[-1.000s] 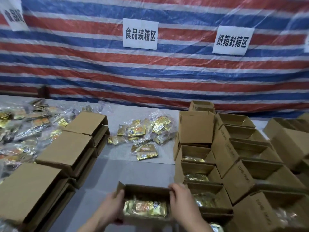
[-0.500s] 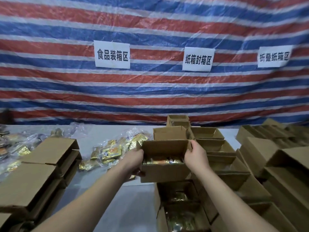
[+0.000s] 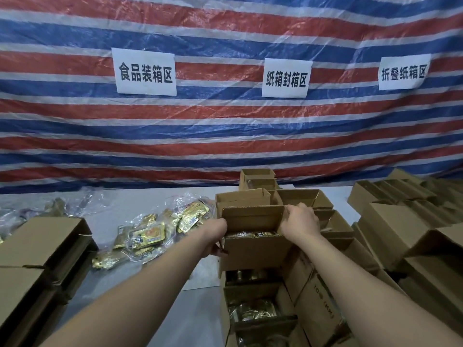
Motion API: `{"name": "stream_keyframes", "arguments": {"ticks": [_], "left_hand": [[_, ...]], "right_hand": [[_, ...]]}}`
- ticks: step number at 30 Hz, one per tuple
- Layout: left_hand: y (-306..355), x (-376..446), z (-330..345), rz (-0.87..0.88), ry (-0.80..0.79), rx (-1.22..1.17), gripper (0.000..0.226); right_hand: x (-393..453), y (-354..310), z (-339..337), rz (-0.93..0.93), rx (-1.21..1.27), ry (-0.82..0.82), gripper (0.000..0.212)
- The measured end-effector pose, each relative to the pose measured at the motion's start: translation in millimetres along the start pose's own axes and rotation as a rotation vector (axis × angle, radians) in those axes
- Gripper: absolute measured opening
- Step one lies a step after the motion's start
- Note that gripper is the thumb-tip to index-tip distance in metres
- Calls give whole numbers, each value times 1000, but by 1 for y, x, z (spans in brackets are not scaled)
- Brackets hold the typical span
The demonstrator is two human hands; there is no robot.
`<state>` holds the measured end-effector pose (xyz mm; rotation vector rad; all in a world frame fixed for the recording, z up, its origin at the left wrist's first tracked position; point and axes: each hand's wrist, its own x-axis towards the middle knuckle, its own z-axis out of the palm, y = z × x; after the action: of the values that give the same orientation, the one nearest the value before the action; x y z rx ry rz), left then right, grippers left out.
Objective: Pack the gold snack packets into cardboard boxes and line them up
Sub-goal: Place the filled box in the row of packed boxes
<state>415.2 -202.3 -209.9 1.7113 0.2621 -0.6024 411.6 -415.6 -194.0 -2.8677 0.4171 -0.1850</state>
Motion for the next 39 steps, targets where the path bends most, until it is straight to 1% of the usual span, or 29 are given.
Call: {"name": "stream_keyframes", "arguments": {"ticks": [3, 10, 16, 19, 23, 25, 27, 31, 34, 36, 39], "left_hand": [[-8, 14, 4, -25, -12, 18, 35], [-26, 36, 10, -61, -30, 16, 40], [-37, 52, 18, -76, -5, 4, 45], [-37, 52, 19, -69, -6, 34, 49], [-34, 45, 16, -68, -34, 40, 63], [-34, 40, 14, -42, -38, 71, 67], [-37, 36, 12, 0, -48, 89, 66], [-45, 26, 7, 44, -63, 75, 67], [-52, 15, -2, 77, -28, 98, 68], [-58, 4, -14, 98, 34, 137, 72], [-69, -21, -39, 132, 123, 144, 67]], "right_hand": [[7, 3, 11, -7, -97, -42, 48], [15, 5, 32, -7, -212, -105, 49], [16, 14, 42, -8, -180, -112, 57], [15, 17, 43, -1, -169, -98, 51], [16, 16, 45, -20, -161, -57, 50], [15, 15, 45, -19, -138, -30, 53], [14, 13, 44, -13, -110, 0, 53], [7, 9, 44, -43, -97, 9, 49], [3, 5, 41, -57, -115, 11, 47], [-2, -1, 37, -71, -111, 32, 46], [-16, -20, 32, -119, -12, 113, 43]]}}
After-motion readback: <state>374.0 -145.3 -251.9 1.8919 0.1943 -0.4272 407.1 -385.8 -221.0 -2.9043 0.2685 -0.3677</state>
